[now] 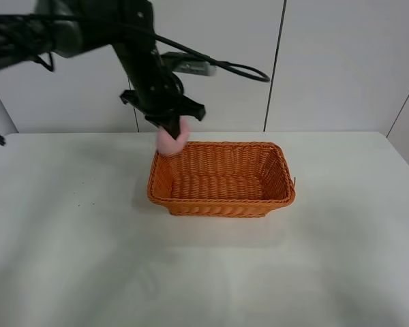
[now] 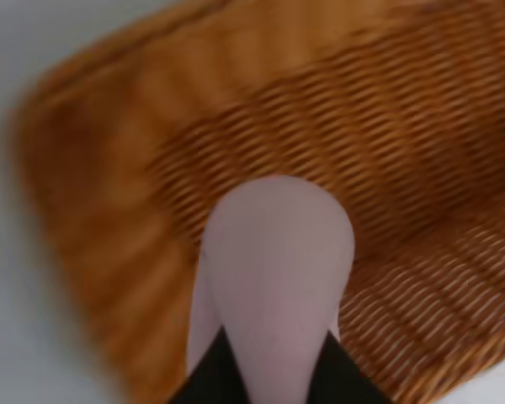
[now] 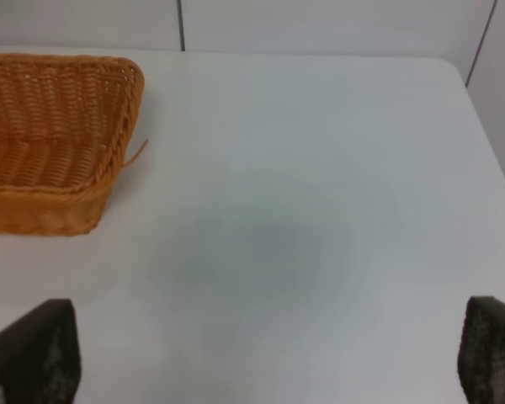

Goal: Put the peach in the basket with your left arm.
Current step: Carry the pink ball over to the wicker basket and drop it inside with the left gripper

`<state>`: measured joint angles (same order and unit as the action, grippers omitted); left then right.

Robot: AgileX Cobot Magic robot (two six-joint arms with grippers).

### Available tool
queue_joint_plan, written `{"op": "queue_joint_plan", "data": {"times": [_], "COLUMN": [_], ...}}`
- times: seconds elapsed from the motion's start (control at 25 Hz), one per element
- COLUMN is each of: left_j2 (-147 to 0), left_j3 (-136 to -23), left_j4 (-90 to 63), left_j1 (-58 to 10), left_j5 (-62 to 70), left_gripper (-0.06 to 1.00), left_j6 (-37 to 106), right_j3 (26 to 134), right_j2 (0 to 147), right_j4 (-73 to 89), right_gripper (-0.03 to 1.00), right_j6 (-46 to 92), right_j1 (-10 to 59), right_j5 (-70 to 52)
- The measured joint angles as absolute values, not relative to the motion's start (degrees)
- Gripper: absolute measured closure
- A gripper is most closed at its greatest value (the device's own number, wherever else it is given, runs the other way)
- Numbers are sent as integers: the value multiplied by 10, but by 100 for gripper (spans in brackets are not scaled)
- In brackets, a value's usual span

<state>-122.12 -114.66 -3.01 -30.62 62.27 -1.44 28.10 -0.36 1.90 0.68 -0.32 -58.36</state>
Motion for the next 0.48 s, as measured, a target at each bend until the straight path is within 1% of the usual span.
{"op": "queue_joint_plan", "data": {"times": [0.16, 0.32, 0.36, 0.4, 0.48], "left_j2": [-1302, -1344, -1350, -1353, -1354], "left_j3": [-1194, -1198, -1198, -1198, -1198], "left_j4": [-34, -37, -39, -42, -43], "left_j1": [-349, -359, -359, -359, -359], "left_j5": [592, 574, 574, 576, 578], "left_gripper": [90, 88, 85, 79, 64], "left_j6": [-14, -14, -14, -13, -13], "right_j3": [281, 281, 281, 281, 281], "right_j2": [-4, -4, -4, -4, -4], "right_j4": [19, 19, 19, 19, 19], "right_gripper": [27, 27, 27, 27, 27], "right_j6": [7, 7, 7, 7, 7], "right_j1": [-3, -3, -3, -3, -3], "right_j5": [-584, -584, -584, -584, -584]}}
